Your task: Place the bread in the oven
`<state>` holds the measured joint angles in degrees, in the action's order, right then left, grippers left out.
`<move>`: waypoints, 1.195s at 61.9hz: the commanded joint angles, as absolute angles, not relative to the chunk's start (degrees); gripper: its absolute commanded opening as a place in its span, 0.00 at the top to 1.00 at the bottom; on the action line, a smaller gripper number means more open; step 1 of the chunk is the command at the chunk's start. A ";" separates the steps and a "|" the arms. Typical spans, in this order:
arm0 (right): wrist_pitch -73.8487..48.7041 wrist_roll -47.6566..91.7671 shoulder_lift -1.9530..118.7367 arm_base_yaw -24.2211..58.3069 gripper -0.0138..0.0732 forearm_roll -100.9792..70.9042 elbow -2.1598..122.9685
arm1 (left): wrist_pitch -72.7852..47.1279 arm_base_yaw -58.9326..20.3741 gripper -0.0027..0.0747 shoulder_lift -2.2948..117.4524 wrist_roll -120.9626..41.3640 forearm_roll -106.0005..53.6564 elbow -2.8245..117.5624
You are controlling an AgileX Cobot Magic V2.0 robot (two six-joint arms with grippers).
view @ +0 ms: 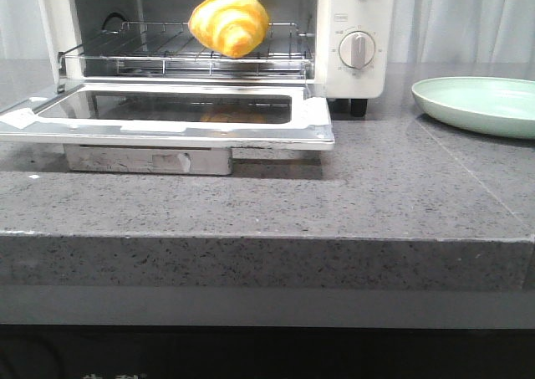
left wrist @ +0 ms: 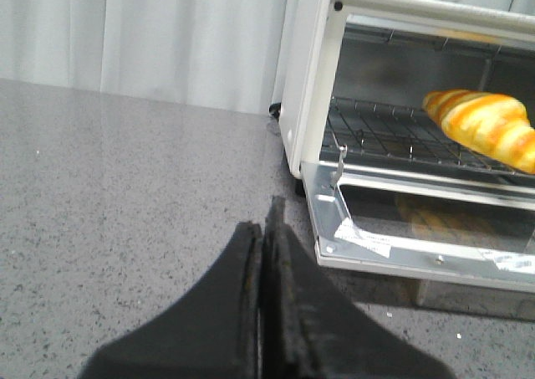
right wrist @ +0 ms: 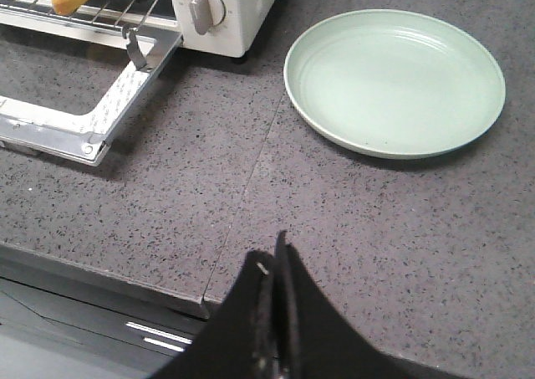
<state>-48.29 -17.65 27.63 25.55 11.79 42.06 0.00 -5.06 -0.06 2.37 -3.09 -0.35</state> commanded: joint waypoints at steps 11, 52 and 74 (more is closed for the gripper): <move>-44.27 -16.98 27.88 25.23 0.92 13.16 43.48 | 4.91 -4.04 0.99 -1.93 2.63 -3.19 -1.95; -44.27 -16.98 27.88 25.23 0.92 13.16 43.48 | 4.66 -3.38 0.99 -1.72 2.63 -3.19 -1.95; -32.12 -17.04 19.23 12.35 0.92 11.32 31.61 | 4.66 -3.38 0.99 -1.72 2.63 -3.19 -1.95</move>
